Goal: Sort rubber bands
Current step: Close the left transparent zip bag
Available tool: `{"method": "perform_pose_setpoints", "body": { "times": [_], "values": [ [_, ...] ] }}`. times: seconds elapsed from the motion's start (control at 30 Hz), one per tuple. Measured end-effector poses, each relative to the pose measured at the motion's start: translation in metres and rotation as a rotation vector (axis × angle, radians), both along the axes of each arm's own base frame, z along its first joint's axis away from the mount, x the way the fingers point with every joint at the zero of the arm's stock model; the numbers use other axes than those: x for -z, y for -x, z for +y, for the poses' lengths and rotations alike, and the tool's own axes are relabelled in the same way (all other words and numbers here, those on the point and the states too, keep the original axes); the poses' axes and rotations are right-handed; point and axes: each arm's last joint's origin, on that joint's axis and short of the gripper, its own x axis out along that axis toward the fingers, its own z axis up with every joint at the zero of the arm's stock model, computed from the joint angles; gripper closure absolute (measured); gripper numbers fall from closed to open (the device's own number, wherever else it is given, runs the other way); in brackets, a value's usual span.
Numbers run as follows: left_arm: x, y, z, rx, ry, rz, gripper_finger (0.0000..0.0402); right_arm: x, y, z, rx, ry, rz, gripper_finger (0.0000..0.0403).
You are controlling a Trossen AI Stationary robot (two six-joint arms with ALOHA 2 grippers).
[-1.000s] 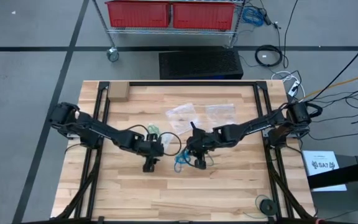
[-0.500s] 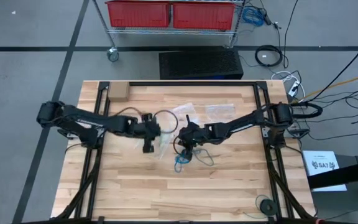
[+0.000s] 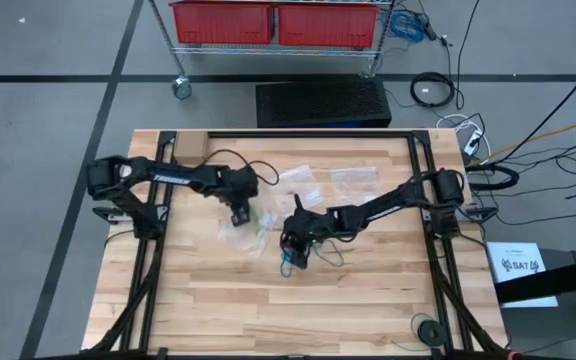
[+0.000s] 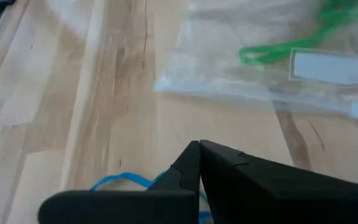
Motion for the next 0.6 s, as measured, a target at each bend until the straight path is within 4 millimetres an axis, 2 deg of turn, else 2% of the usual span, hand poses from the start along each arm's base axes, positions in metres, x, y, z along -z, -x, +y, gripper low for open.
{"method": "perform_pose_setpoints", "body": {
  "times": [0.13, 0.37, 0.47, 0.6],
  "values": [
    [0.000, 0.007, -0.011, -0.069, 0.078, 0.070, 0.0399, 0.001, 0.000, 0.000, 0.002, -0.001, 0.002, 0.0403],
    [-0.005, 0.024, -0.053, -0.092, 0.322, 0.019, 0.0399, -0.002, 0.000, 0.000, 0.039, -0.049, -0.003, 0.0403],
    [-0.015, 0.027, -0.066, -0.073, 0.326, -0.066, 0.0399, -0.003, -0.001, 0.000, 0.067, -0.093, -0.015, 0.0403],
    [-0.032, 0.030, -0.070, -0.093, 0.250, -0.202, 0.0400, -0.003, -0.002, 0.000, 0.141, -0.194, -0.002, 0.0397]
  ]
}}
